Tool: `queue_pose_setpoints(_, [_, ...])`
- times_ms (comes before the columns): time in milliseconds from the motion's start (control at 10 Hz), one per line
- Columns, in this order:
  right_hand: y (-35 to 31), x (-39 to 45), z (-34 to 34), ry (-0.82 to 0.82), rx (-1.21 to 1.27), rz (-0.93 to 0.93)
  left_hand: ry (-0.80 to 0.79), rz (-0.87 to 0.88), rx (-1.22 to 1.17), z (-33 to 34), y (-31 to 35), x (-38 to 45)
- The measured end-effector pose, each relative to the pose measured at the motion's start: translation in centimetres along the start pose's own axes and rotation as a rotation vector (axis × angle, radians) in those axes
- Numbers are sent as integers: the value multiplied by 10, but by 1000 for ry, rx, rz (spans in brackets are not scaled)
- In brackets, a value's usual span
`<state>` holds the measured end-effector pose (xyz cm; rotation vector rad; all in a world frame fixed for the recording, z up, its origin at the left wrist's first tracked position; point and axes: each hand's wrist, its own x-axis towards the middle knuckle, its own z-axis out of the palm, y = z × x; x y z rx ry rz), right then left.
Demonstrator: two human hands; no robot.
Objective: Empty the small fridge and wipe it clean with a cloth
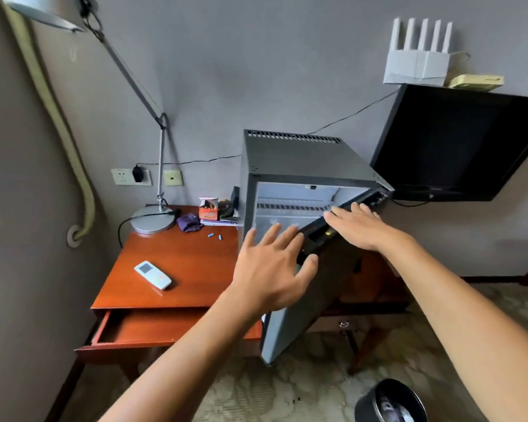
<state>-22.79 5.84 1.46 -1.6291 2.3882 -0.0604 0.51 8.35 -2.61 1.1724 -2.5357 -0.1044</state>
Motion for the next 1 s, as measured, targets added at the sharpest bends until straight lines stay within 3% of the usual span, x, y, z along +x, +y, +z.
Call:
queue_pose_setpoints(200, [-2,33,28,104,54,-164,-26,-223,197,6,-30,61])
queue_pose_setpoints(400, [-11,78,42,232,-129,-271,-37,-316,255,25,-75,122])
queue_pose_setpoints(600, [-15,108,54,334,-150,-300,6,-321,307,39,-99,155])
queue_pose_setpoints(900, [-8,105,45,237,-45,-349,-34,-401,329,45,-87,144])
queue_pose_setpoints(1000, [4,68,56,194,65,-402,0,-315,298,46,-73,105])
